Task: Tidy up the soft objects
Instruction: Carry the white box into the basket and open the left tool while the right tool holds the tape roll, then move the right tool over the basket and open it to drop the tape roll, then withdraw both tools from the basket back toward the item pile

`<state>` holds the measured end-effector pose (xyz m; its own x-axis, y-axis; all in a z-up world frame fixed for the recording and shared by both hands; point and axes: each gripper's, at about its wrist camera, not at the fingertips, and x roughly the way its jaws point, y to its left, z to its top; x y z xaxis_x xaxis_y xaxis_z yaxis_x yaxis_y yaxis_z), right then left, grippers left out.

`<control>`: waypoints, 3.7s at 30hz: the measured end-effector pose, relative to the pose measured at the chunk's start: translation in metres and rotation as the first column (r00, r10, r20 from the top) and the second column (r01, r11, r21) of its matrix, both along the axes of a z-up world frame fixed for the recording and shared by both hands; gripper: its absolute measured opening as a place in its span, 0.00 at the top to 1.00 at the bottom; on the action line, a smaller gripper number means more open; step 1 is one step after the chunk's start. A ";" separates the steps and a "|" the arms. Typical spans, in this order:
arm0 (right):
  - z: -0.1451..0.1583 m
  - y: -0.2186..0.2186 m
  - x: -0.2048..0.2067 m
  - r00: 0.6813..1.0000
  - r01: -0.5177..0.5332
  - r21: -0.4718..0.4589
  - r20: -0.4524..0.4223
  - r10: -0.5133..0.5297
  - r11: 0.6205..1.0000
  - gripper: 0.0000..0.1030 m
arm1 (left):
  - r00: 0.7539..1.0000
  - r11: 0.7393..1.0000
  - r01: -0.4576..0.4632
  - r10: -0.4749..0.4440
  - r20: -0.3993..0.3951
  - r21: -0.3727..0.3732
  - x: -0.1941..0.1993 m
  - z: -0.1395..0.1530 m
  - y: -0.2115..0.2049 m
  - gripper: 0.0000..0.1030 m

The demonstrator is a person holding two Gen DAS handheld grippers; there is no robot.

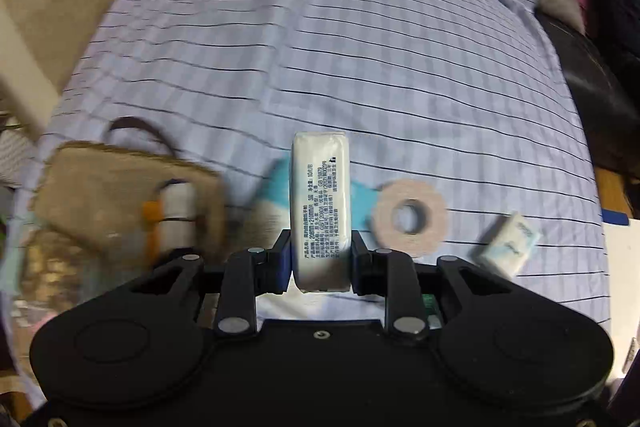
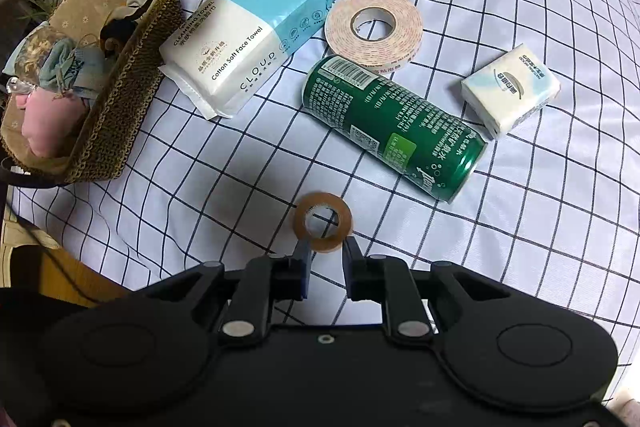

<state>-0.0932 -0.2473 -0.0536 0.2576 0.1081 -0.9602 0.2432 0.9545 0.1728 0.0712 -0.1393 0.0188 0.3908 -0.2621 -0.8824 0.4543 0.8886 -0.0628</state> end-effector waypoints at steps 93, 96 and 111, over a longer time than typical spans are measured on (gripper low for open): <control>0.035 0.064 0.077 0.999 0.009 0.015 0.052 -0.010 1.000 0.04 | 0.983 0.983 -0.153 0.140 0.122 0.106 0.010 0.011 0.099 0.06; 0.030 0.055 0.066 0.999 0.011 -0.013 0.040 -0.011 1.000 0.04 | 0.985 0.987 -0.131 0.120 0.124 0.090 0.000 0.008 0.082 0.05; 0.003 -0.011 0.029 0.991 0.134 -0.068 -0.022 -0.135 0.989 0.01 | 0.998 0.996 -0.059 0.057 0.020 0.071 -0.010 -0.023 -0.003 0.05</control>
<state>-0.0646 -0.2582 -0.0506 0.2401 0.0101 -0.9707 0.3737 0.9219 0.1020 0.0617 -0.1424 -0.0043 0.4193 -0.1752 -0.8908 0.4023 0.9155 0.0093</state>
